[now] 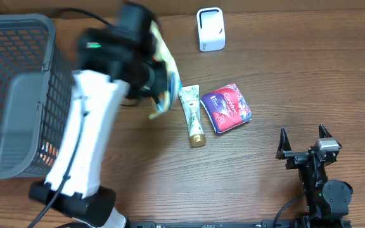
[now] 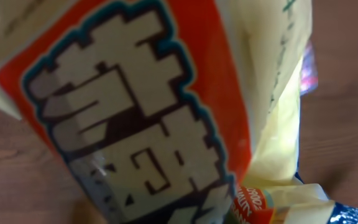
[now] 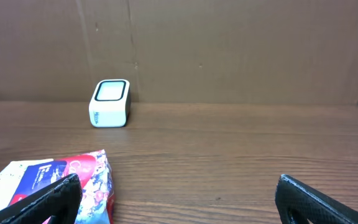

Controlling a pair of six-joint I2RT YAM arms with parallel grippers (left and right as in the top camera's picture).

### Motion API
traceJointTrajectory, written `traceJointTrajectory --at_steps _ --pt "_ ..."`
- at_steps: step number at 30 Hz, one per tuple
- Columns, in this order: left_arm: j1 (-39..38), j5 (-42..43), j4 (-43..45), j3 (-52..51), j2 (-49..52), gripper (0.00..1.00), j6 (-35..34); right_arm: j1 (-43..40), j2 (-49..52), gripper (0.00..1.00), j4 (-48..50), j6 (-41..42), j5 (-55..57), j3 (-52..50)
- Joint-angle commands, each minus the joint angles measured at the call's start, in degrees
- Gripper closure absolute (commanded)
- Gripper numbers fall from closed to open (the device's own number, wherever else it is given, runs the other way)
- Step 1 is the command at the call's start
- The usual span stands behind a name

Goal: Scan the item barcode
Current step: 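Carry the wipes pack out and place it left of the Pantene tube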

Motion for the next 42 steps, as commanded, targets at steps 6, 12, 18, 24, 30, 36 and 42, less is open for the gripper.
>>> traceJointTrajectory --at_steps 6,12,18,24,30,36,42 --pt "-5.7 -7.5 15.6 -23.3 -0.5 0.96 -8.5 -0.2 -0.5 0.00 0.4 -0.2 0.3 -0.6" --pt "-5.7 -9.3 25.7 -35.2 -0.5 0.94 -9.9 -0.2 -0.5 0.00 0.4 -0.2 0.3 -0.6" --pt "-5.9 -7.3 33.6 -41.8 -0.5 0.79 -8.2 -0.2 -0.5 0.00 0.4 -0.2 0.3 -0.6" --pt "-5.6 -6.8 33.2 -41.2 -0.6 0.71 -2.1 -0.2 -0.5 0.00 0.4 -0.2 0.3 -0.6" --pt "-3.1 -9.2 19.5 -26.9 -0.6 0.69 -1.1 -0.2 -0.5 0.00 0.4 -0.2 0.3 -0.6" --pt "0.0 -12.5 4.2 -1.5 -0.6 0.64 -1.1 -0.2 -0.5 0.00 0.4 -0.2 0.3 -0.6" --pt "3.9 -17.0 -5.2 18.8 -0.6 0.31 -0.1 -0.2 -0.5 0.00 0.4 -0.2 0.3 -0.6"
